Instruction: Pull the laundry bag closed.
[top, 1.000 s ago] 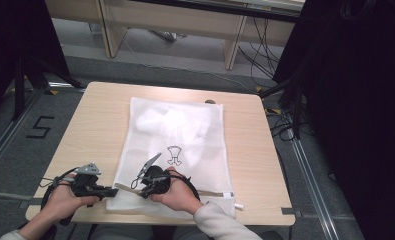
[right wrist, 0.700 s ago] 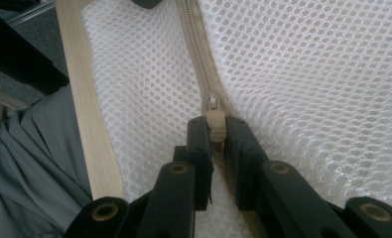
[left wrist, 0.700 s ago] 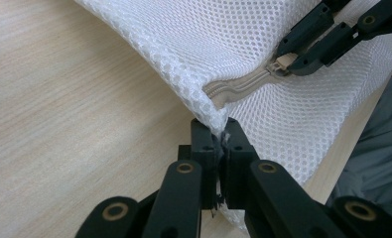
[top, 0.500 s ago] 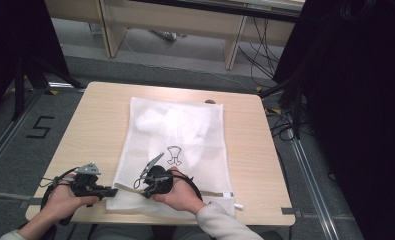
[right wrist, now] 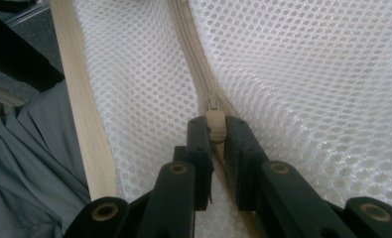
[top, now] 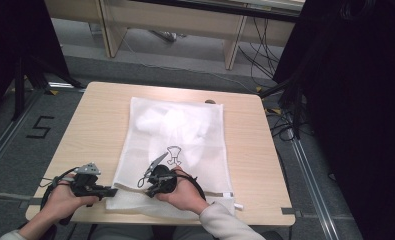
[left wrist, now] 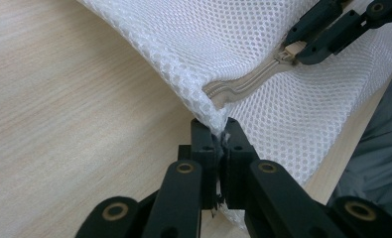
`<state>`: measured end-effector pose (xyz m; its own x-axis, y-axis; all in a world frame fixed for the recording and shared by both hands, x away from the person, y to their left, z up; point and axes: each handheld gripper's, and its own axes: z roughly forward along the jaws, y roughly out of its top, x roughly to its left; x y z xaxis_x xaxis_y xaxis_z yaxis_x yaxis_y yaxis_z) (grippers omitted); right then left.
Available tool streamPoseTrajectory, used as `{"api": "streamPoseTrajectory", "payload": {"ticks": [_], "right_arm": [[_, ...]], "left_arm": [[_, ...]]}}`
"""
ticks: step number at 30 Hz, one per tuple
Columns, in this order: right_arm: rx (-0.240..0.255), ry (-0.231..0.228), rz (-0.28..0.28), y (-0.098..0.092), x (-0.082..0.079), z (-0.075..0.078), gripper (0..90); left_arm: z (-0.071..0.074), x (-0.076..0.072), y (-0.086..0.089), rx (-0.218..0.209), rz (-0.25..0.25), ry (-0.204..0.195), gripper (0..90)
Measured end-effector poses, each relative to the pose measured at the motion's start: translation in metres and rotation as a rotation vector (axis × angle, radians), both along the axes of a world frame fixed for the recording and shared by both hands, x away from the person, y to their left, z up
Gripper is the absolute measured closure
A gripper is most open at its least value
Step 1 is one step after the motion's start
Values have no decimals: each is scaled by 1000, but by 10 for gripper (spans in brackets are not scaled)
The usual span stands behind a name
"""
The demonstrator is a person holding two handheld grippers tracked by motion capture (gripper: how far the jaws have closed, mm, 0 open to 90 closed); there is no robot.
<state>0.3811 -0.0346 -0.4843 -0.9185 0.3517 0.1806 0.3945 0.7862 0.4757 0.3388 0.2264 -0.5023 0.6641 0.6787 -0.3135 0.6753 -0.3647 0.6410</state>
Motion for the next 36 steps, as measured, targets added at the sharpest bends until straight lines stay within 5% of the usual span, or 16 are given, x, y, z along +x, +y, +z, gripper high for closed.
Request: {"api": "streamPoseTrajectory", "payload": {"ticks": [36], "right_arm": [[9, 4, -15, -15, 1, 4, 820]], "left_arm": [[0, 0, 0, -4, 7, 0, 861]]}}
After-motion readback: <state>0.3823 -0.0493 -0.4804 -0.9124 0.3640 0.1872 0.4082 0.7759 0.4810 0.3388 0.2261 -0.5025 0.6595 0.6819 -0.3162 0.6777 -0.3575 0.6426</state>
